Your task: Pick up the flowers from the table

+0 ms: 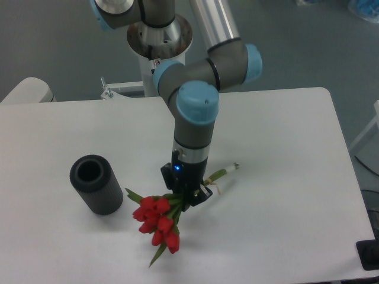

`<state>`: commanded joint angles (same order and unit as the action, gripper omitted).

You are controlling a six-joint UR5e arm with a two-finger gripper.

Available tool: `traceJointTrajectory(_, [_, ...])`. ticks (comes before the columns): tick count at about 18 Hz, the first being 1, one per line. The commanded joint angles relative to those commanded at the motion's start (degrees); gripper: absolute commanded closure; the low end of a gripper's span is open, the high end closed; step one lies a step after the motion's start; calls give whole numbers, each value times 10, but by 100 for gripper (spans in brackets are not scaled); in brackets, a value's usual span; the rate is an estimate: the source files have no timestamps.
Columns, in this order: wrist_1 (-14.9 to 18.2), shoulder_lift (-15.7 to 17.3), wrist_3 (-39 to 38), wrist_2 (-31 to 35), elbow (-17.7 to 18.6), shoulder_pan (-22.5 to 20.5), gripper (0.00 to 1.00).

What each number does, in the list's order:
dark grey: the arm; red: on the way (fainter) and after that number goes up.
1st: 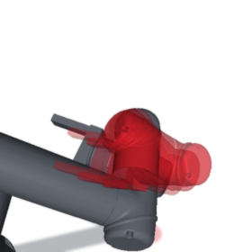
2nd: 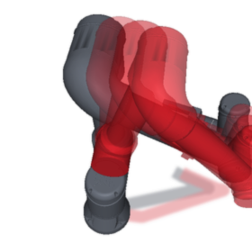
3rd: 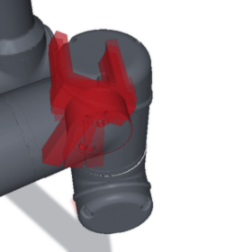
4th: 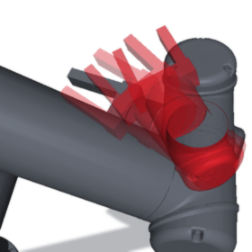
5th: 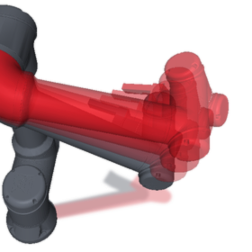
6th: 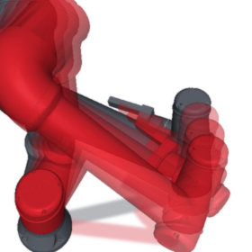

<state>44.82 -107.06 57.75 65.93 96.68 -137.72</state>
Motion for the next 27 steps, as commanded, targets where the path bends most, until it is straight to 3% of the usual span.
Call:
traceJointTrajectory(3, [0,10,-23,-42,-1,3,79])
traceJointTrajectory(8, [0,55,-52,-95,-3,11,79])
traceJointTrajectory(17, [-2,57,-65,-130,4,2,79])
traceJointTrajectory(27, [-1,56,-66,-135,-13,-4,79])
